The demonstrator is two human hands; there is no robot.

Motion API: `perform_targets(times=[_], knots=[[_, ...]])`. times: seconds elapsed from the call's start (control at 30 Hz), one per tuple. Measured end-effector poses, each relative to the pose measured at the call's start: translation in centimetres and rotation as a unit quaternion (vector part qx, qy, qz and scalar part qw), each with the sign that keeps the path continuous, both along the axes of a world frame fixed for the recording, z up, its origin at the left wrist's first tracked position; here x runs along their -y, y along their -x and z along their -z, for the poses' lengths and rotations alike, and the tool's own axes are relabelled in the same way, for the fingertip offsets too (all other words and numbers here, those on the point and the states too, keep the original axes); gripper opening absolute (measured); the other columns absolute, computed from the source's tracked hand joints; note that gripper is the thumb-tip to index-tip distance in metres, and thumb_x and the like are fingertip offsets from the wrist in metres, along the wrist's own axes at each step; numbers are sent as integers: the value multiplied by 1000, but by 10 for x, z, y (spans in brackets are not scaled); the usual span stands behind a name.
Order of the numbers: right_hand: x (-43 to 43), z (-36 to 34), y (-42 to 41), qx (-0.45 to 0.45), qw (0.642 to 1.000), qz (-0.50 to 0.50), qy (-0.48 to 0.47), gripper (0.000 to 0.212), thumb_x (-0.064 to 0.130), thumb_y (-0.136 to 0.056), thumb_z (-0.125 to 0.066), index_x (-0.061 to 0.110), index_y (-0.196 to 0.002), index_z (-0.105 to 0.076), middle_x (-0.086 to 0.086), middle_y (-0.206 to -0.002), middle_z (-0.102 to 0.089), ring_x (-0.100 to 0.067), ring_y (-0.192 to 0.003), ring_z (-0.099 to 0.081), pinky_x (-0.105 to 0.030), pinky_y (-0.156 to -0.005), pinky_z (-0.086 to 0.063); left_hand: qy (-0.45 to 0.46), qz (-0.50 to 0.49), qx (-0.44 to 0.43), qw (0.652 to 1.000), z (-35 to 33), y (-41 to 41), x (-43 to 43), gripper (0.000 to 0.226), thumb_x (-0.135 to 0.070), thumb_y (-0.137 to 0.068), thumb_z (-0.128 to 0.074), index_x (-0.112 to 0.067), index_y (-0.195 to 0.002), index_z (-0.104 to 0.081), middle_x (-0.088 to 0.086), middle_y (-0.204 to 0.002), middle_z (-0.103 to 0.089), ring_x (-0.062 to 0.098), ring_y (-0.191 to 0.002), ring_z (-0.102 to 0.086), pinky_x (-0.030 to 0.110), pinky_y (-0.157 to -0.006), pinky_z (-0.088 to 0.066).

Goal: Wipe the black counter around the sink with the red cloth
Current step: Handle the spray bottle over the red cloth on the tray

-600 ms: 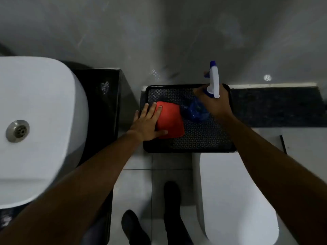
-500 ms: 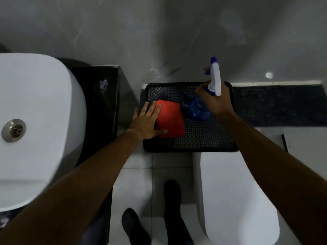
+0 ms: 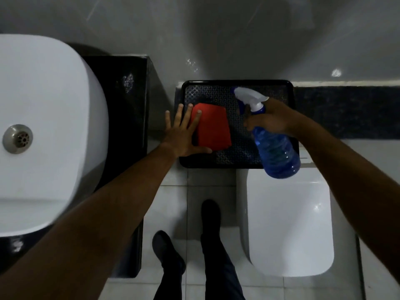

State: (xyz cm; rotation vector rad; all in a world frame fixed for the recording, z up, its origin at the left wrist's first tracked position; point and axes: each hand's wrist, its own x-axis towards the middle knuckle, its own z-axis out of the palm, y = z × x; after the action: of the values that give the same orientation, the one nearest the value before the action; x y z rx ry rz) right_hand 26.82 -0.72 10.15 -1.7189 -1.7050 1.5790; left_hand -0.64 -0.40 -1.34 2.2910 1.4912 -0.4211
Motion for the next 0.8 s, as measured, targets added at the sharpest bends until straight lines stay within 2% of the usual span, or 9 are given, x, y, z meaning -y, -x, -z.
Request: perform_targets(times=[0.03, 0.1, 0.17, 0.27, 0.37, 0.4, 0.53, 0.67, 0.8], knots=[[6, 6, 2, 10, 999, -2, 30, 37, 13, -69, -70, 50, -78, -72, 9, -77, -75, -10, -79, -71, -39, -76, -58, -1, 4, 2, 1000, -1, 0, 1, 138, -104, -54, -30, -26, -156, 22, 9, -166, 25, 36, -151, 24, 70, -116, 10], [16, 17, 6, 49, 997, 2, 65, 19, 19, -59, -71, 24, -78, -74, -10, -75, -74, -25, -78, -72, -50, -80, -58, -13, 12, 15, 1000, 1, 1, 5, 141, -104, -52, -30, -23, -157, 18, 10, -167, 21, 39, -152, 19, 70, -118, 6], [22, 26, 10, 76, 994, 5, 77, 21, 18, -58, -73, 12, -77, -71, -9, -68, -72, -22, -68, -70, -47, -77, -58, -31, 12, 31, 999, 3, 1, 13, 141, -104, -53, -32, -21, -158, 14, 12, -168, 17, 41, -153, 14, 68, -119, 1], [27, 36, 18, 86, 993, 20, 83, 14, 7, -66, -74, 9, -80, -71, -11, -72, -73, -19, -65, -68, -41, -71, -58, -59, 6, 36, 998, 9, 3, 25, 140, -102, -56, -35, -17, -159, 8, 15, -168, 10, 42, -153, 9, 67, -120, -4], [32, 44, 27, 119, 990, 8, 80, 11, 10, -68, -73, 5, -78, -71, -5, -65, -69, -4, -51, -62, -23, -53, -51, -68, -6, 34, 997, 11, 5, 30, 140, -102, -57, -32, -14, -160, 4, 15, -168, 7, 38, -155, 7, 65, -121, -4], [32, 46, 29, 124, 989, 8, 80, 11, 10, -68, -74, 4, -76, -71, -3, -63, -68, -4, -50, -61, -21, -51, -49, -68, -6, 32, 997, 10, 4, 30, 140, -102, -56, -31, -14, -160, 3, 15, -168, 6, 38, -155, 6, 65, -121, -4], [36, 45, 32, 115, 989, 4, 93, 12, 7, -68, -75, 4, -78, -70, -6, -66, -69, -20, -64, -67, -28, -56, -54, -62, -9, 28, 998, 7, 3, 30, 144, -103, -53, -27, -12, -160, 4, 16, -168, 7, 38, -155, 6, 62, -122, -3], [43, 40, 35, 111, 990, 20, 81, 25, 6, -69, -75, -1, -90, -66, -22, -89, -71, -34, -82, -69, -47, -78, -59, -53, -17, 30, 998, 5, 2, 29, 146, -101, -53, -35, -9, -159, 6, 18, -168, 9, 37, -155, 8, 58, -124, -1], [43, 32, 37, 88, 992, 23, 91, 31, 2, -68, -72, 0, -98, -65, -17, -85, -69, -31, -80, -67, -43, -74, -58, -54, -20, 27, 998, 3, 1, 28, 146, -98, -56, -47, -9, -158, 8, 18, -167, 10, 37, -155, 8, 56, -125, -2]])
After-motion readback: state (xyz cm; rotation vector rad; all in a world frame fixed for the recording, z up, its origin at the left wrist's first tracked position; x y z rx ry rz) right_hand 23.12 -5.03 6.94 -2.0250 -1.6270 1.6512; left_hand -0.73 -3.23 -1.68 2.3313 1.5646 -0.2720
